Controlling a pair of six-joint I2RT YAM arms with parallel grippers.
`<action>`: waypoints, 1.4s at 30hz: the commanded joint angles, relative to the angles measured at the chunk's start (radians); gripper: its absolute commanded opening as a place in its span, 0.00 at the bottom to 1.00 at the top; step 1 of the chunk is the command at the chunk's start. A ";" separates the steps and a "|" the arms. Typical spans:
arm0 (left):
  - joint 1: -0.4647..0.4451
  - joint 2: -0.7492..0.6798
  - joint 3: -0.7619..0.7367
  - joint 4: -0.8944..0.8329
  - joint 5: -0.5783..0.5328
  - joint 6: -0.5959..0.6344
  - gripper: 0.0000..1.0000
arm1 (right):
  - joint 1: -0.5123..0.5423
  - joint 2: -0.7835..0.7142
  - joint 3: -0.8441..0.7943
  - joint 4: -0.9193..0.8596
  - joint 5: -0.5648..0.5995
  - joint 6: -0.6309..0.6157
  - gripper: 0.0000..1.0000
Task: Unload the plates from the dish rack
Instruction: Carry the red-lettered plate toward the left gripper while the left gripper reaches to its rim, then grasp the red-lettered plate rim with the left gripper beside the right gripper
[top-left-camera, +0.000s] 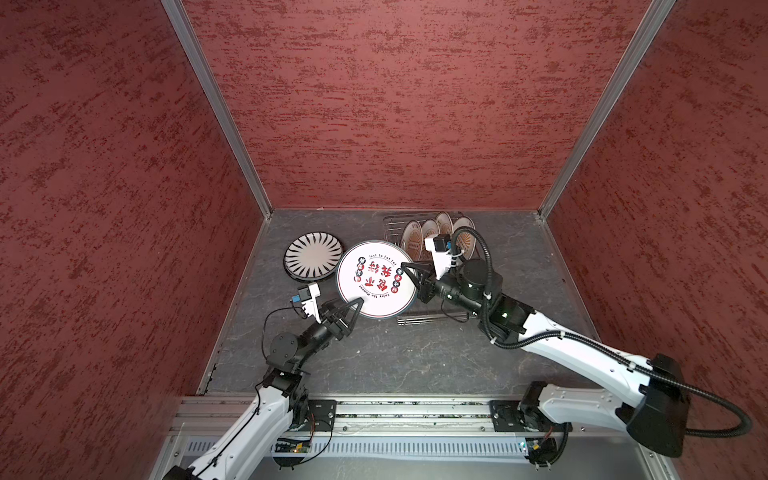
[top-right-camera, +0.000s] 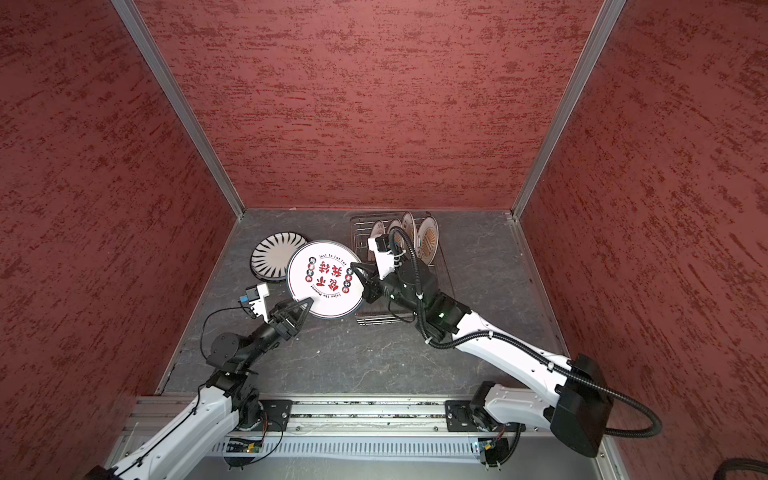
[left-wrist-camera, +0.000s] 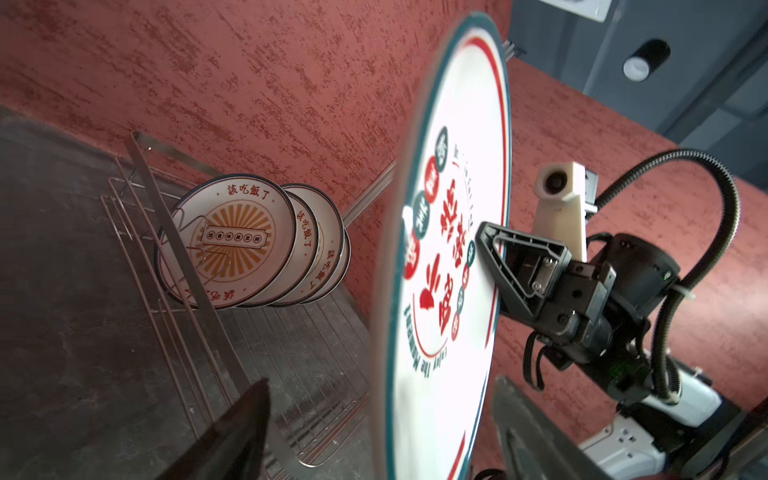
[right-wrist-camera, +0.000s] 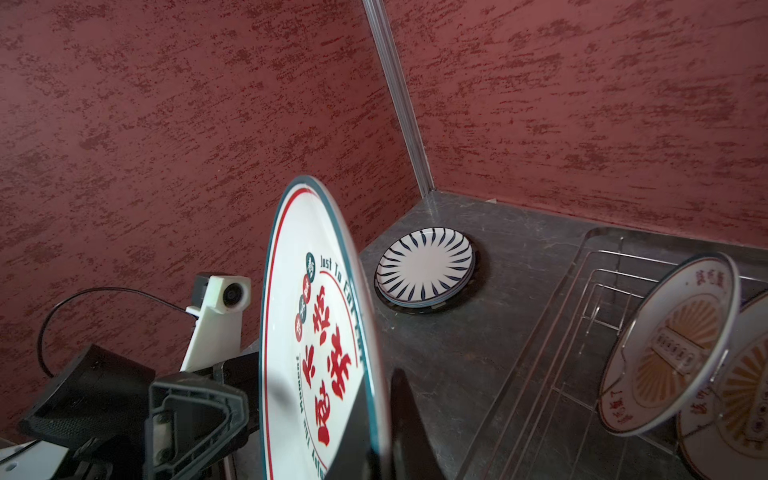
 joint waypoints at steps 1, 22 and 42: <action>0.047 0.013 -0.034 0.008 0.028 -0.065 0.60 | -0.004 0.014 0.005 0.116 -0.033 0.030 0.00; 0.080 0.075 -0.010 -0.042 0.029 -0.088 0.06 | -0.004 0.129 0.039 0.106 0.096 -0.049 0.00; 0.122 0.050 -0.019 -0.075 0.015 -0.111 0.00 | -0.004 0.183 0.008 0.080 0.061 -0.067 0.99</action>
